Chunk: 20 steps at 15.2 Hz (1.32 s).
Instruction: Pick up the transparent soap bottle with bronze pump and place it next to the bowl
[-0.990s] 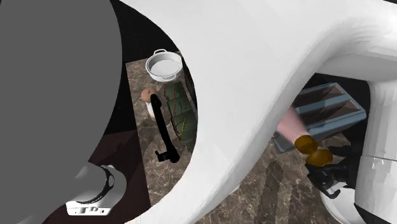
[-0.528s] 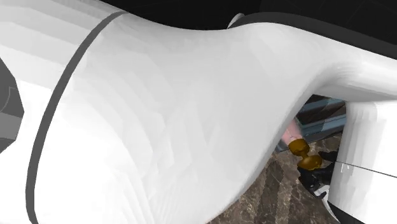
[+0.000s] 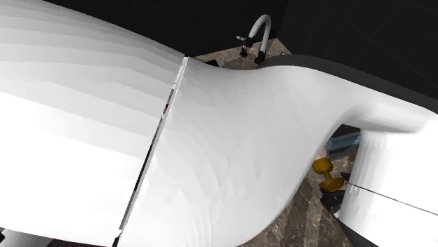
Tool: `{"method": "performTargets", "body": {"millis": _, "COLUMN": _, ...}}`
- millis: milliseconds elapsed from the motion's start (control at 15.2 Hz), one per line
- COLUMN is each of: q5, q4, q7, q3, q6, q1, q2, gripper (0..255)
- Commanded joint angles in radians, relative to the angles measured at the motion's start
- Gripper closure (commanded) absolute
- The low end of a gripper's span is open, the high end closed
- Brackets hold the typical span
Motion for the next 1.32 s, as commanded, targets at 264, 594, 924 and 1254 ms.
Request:
{"method": "performTargets", "body": {"millis": 264, "q5": 0.017, "q4": -0.042, "q7": -0.035, "q3": 0.004, "q6": 0.060, "q1": 0.000, "q2": 0.025, "gripper": 255}}
{"method": "performTargets", "body": {"millis": 594, "q5": 0.033, "q4": -0.066, "q7": -0.063, "q3": 0.009, "q6": 0.107, "q1": 0.000, "q2": 0.054, "gripper": 255}}
{"method": "performTargets", "body": {"millis": 924, "q5": 0.050, "q4": -0.085, "q7": -0.092, "q3": 0.015, "q6": 0.153, "q1": -0.001, "q2": 0.087, "gripper": 255}}
{"method": "performTargets", "body": {"millis": 1254, "q5": 0.068, "q4": -0.098, "q7": -0.121, "q3": 0.021, "q6": 0.196, "q1": -0.003, "q2": 0.123, "gripper": 255}}
